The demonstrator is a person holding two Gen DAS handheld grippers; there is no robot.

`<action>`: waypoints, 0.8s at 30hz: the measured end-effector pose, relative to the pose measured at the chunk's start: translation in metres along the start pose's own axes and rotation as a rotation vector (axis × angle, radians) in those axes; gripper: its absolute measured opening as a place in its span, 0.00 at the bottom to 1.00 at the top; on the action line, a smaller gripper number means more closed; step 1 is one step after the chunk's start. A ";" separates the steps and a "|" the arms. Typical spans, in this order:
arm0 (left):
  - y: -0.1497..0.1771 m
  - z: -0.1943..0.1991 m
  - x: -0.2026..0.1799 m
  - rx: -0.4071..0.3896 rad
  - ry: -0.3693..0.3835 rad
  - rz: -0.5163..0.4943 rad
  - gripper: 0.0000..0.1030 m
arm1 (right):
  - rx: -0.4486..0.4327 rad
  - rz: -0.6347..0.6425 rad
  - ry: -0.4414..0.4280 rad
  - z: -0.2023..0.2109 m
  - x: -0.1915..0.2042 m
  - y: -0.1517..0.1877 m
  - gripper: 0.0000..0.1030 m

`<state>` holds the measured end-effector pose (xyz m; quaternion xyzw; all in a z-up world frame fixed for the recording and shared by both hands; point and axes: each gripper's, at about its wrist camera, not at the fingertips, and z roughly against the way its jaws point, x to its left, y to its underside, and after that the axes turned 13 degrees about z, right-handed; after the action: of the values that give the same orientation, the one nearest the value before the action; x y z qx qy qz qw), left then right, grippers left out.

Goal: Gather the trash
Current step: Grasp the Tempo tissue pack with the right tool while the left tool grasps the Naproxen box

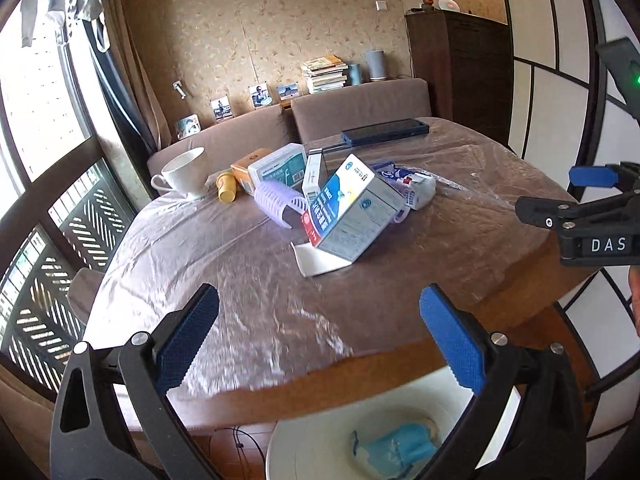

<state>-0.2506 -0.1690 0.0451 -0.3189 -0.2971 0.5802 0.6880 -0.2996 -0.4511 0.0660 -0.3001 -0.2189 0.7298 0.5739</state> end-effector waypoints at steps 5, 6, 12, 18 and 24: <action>-0.012 -0.027 -0.001 0.010 0.025 -0.029 0.98 | 0.008 0.002 0.005 -0.020 0.004 -0.021 0.96; -0.016 -0.033 0.000 0.014 0.039 -0.038 0.98 | 0.012 -0.006 0.002 -0.025 0.004 -0.026 0.96; -0.028 -0.058 -0.006 0.020 0.072 -0.085 0.98 | 0.019 0.003 -0.034 -0.057 0.011 -0.055 0.94; -0.035 -0.077 -0.006 0.063 0.106 -0.034 0.98 | 0.061 0.079 -0.117 -0.095 0.020 -0.073 0.80; -0.044 -0.089 -0.006 0.085 0.118 0.020 0.82 | 0.070 0.152 -0.211 -0.117 0.023 -0.089 0.80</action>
<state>-0.1560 -0.1887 0.0241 -0.3262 -0.2277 0.5794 0.7114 -0.1602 -0.4103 0.0360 -0.2171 -0.2293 0.8059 0.5008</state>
